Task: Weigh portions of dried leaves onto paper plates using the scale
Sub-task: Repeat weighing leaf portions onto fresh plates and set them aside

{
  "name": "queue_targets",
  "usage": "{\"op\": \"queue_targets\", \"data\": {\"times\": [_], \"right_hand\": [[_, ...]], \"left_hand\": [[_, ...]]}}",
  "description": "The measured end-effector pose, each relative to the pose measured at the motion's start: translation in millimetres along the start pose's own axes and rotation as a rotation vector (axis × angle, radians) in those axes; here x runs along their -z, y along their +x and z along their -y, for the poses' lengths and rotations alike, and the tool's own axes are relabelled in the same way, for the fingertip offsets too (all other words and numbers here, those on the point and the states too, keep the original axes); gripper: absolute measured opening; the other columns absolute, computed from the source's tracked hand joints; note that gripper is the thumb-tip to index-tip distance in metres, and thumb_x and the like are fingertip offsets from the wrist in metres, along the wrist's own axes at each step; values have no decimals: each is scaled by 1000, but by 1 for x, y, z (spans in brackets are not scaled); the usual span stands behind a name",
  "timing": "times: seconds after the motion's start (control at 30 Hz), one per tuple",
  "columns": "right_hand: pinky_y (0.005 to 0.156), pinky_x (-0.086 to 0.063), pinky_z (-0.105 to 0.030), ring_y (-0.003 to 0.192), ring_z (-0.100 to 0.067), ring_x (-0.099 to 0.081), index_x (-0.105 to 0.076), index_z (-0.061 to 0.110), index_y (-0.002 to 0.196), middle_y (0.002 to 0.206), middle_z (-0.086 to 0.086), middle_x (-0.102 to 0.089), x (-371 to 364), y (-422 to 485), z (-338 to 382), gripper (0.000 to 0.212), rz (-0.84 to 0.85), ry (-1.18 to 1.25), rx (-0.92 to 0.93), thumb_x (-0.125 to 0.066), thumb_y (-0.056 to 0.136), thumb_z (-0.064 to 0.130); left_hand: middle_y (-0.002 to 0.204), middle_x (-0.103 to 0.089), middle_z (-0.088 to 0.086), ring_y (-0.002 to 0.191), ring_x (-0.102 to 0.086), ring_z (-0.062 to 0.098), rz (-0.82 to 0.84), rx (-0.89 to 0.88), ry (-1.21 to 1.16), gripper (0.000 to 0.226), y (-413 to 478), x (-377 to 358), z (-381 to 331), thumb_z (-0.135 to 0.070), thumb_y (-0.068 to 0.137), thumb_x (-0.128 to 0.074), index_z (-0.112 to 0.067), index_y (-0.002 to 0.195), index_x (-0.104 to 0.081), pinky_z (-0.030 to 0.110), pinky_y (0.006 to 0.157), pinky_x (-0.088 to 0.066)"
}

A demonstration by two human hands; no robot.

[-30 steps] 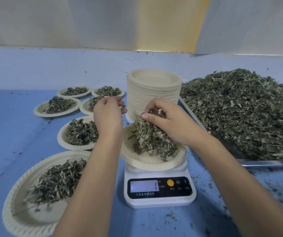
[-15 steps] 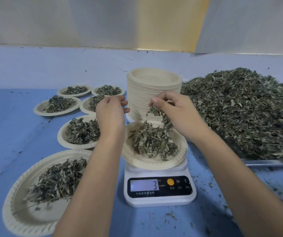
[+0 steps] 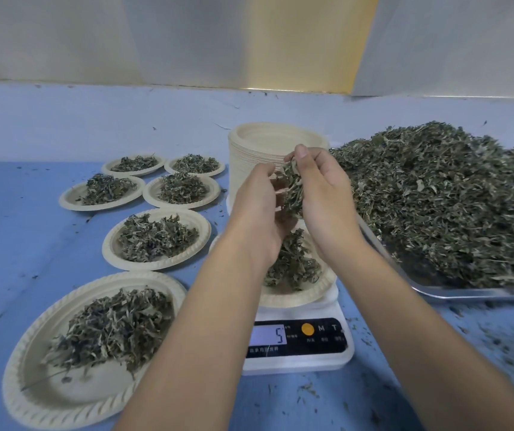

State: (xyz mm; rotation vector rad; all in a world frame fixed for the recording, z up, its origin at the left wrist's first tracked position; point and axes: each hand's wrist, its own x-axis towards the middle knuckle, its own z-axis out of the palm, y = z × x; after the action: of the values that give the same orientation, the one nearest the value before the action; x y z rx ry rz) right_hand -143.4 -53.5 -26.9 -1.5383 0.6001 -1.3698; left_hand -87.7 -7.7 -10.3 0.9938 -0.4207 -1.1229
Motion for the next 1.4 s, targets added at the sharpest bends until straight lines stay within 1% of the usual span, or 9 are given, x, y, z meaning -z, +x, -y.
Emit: {"op": "queue_targets", "data": {"times": [0.07,0.37,0.57,0.67,0.83,1.07,1.17,1.3,1.4], "right_hand": [[65,-42,-12,67,4,-55,-57,21,78,66,16,-59,-3,-2,0,23,-22,32,16,-48,100,22],[65,-40,-5,69,13,-53,-60,16,89,79,13,-58,-6,-6,-2,17,6,-43,22,-48,99,21],[70,-41,-8,76,5,-56,-61,17,83,84,7,-62,-6,-7,-3,18,64,-94,24,-51,98,18],[64,-42,-7,70,7,-57,-62,13,86,82,7,-64,-5,-7,-5,17,101,-69,-10,-51,98,16],[66,-43,-18,66,2,-52,-62,14,85,74,8,-58,-3,-5,-8,18,138,-91,-81,-51,98,19],[49,-33,-7,47,6,-43,-59,20,71,48,22,-48,-1,-6,-9,25,168,-172,-46,-55,95,19],[48,-33,-8,46,6,-43,-60,20,74,47,22,-49,0,-5,-11,22,158,-163,-57,-56,95,20],[55,-36,-12,50,4,-45,-60,21,73,51,19,-52,0,-2,-13,23,139,-116,-49,-56,95,19],[52,-37,-10,49,5,-47,-64,19,76,51,20,-55,1,-2,-13,21,140,-67,-54,-55,96,17]], "left_hand": [[116,-66,8,103,-63,21,80,59,-78,35,-4,-3,2,-32,98,-37,-13,114,-61,34,88,-49],[111,-64,7,103,-61,21,84,114,-174,32,-3,1,0,-30,99,-32,-16,112,-58,28,72,-50],[102,-66,8,87,-64,20,61,61,-117,28,-2,5,0,-27,96,-37,-15,104,-61,26,67,-51],[73,-65,4,59,-61,16,-43,-33,-24,27,2,10,-3,-23,95,-39,-13,85,-62,19,52,-49],[80,-62,1,67,-53,15,-134,-73,54,29,9,23,-9,-23,95,-38,-10,96,-63,28,72,-43],[89,-71,1,74,-58,12,-175,-111,58,29,12,32,-16,-21,95,-37,-12,91,-64,26,70,-41],[89,-71,1,80,-60,13,-159,-106,46,29,12,32,-15,-21,95,-37,-12,90,-65,26,69,-43],[80,-64,3,65,-50,15,-113,-90,-24,28,10,25,-11,-17,95,-37,-5,98,-62,25,64,-42],[83,-62,6,66,-51,18,-64,-65,-52,28,8,20,-8,-16,96,-35,-5,96,-60,27,67,-45]]}}
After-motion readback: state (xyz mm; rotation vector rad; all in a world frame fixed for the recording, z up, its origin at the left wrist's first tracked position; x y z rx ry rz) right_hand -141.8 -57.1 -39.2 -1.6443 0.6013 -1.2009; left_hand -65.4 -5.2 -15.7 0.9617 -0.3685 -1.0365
